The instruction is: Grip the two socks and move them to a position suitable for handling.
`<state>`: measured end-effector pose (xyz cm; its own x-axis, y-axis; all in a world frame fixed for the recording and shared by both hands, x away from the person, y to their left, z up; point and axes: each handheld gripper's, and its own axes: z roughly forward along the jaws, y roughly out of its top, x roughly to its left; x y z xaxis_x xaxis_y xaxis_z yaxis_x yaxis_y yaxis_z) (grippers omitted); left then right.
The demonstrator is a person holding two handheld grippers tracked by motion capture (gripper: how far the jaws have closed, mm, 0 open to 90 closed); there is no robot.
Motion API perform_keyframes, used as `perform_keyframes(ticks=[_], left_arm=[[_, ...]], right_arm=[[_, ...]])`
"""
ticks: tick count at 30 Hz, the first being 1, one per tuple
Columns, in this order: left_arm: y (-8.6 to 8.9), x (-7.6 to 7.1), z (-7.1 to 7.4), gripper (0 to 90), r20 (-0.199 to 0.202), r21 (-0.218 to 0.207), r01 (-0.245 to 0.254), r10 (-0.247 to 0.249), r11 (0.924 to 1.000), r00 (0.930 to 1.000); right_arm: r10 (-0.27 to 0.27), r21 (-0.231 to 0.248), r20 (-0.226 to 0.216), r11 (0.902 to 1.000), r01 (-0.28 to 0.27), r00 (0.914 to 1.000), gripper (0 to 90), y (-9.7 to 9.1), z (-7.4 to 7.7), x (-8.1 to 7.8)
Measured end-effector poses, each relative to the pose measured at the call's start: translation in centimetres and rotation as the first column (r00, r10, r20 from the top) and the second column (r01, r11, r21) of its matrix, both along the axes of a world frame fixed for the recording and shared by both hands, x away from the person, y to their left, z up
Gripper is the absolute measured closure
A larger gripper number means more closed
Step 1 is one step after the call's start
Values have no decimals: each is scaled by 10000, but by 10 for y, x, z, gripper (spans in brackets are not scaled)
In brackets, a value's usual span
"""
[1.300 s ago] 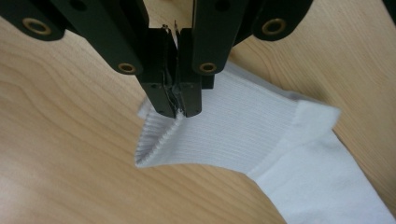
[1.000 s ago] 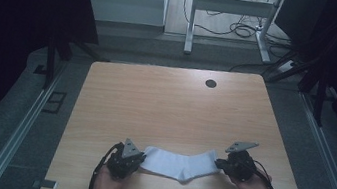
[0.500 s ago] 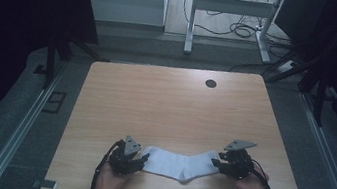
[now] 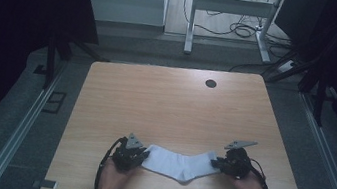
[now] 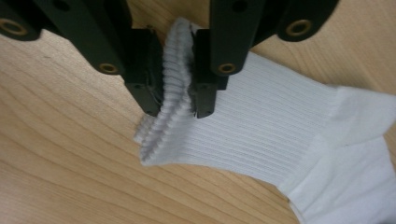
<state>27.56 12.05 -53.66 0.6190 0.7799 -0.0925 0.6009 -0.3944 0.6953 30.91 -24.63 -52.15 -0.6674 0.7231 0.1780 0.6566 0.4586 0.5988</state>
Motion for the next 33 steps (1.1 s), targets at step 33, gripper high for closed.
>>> perform_keyframes(ticks=[33], left_arm=[[-3, 80, 23, 818, 728, 865, -954, 892, 9917, 9933]], right_arm=[[-769, -293, 1318, 9962, 814, 9883, 781, 23, 27, 73]])
